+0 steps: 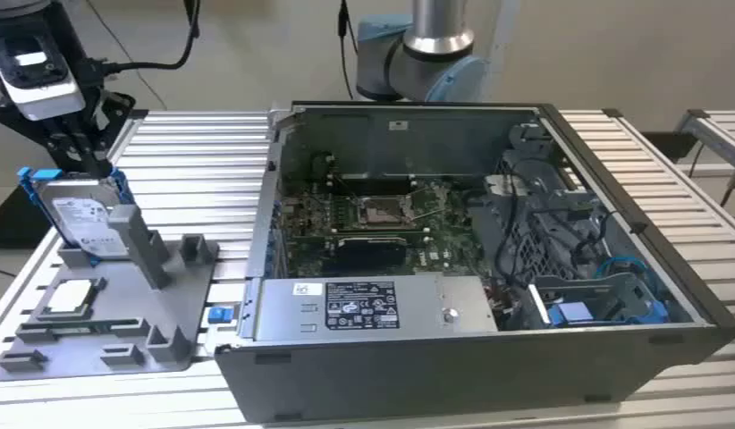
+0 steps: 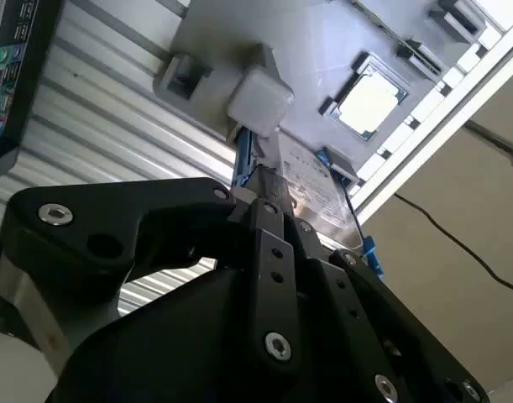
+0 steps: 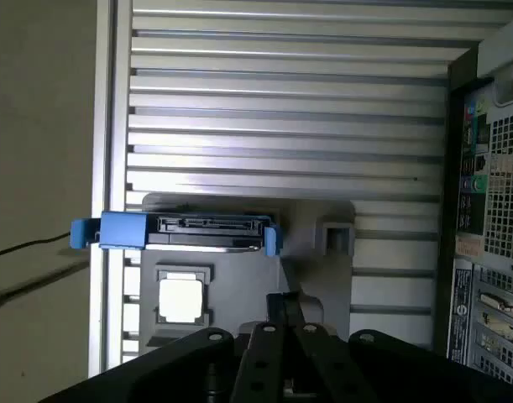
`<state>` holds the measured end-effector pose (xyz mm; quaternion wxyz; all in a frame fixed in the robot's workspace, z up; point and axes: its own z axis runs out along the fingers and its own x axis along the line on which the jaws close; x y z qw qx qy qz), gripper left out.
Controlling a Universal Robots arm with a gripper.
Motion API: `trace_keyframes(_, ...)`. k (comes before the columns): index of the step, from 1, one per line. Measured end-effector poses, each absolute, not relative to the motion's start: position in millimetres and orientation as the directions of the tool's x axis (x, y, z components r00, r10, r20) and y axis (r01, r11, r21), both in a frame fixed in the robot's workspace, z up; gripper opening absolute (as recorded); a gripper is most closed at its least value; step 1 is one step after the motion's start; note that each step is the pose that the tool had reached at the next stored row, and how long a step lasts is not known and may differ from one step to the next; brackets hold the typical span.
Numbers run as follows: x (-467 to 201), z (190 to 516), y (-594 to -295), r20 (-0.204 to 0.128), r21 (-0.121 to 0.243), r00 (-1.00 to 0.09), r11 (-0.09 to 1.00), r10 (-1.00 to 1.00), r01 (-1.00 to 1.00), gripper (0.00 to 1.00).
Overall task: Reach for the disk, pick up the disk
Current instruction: 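Reach for the disk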
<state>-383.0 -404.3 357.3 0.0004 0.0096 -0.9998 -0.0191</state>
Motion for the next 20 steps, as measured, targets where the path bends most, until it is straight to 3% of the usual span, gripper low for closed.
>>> trace_keyframes(14,-383,357,-403,0.001,0.038,-1.000,0.999,-0.019,-0.019,0.00)
trace_keyframes(20,-390,357,-380,0.000,0.038,-1.000,0.999,-0.019,-0.019,0.00)
